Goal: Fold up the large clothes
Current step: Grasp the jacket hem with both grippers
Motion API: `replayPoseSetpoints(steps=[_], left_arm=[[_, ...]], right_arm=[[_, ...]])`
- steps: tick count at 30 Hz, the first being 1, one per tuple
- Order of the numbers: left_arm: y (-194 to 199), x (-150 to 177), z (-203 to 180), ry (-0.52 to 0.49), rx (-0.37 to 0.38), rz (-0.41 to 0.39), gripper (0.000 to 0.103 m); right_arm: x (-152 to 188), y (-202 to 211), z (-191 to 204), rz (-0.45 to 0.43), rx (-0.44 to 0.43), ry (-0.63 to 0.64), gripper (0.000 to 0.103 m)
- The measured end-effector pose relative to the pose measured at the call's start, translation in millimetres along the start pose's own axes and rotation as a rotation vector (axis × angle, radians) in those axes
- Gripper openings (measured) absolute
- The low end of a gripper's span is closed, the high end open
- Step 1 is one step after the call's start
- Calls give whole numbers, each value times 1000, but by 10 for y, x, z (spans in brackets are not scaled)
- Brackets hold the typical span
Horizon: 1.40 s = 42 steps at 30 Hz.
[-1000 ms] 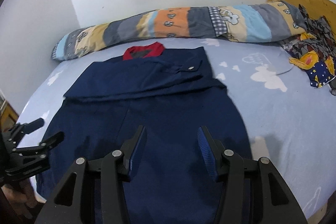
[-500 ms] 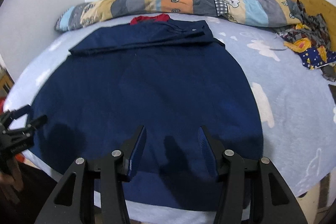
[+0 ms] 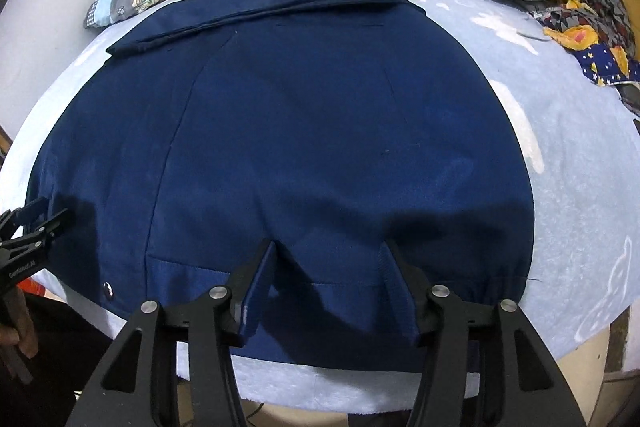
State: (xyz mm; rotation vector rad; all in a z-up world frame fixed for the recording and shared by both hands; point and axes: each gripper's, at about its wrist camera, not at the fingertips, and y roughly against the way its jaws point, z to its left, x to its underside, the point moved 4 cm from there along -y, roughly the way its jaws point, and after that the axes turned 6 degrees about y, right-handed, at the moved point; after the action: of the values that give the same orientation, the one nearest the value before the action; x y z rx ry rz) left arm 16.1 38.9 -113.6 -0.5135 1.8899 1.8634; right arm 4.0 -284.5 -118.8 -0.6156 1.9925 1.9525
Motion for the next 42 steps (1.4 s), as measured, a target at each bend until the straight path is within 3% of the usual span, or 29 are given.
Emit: replayPoseSetpoints(steps=[7, 17, 20, 27, 33, 38, 42], left_arm=[[8, 33, 0, -15, 0, -10, 87], [62, 55, 23, -16, 4, -9, 87], [103, 40, 85, 3, 6, -10, 87], [368, -105, 543, 117, 32, -49, 87], [245, -4, 1254, 389, 94, 36, 87], [1, 190, 1501, 574, 205, 143, 87], [-23, 200, 1464, 562, 199, 143, 87]], right_arm=[[25, -34, 93, -5, 38, 73, 66], [20, 54, 17, -21, 18, 42, 66], [4, 162, -139, -50, 0, -23, 66], [38, 367, -879, -110, -27, -280, 66], [364, 302, -1604, -86, -110, -567, 68], [473, 177, -1704, -78, -252, -689, 68], [379, 100, -1523, -62, -267, -622, 68]])
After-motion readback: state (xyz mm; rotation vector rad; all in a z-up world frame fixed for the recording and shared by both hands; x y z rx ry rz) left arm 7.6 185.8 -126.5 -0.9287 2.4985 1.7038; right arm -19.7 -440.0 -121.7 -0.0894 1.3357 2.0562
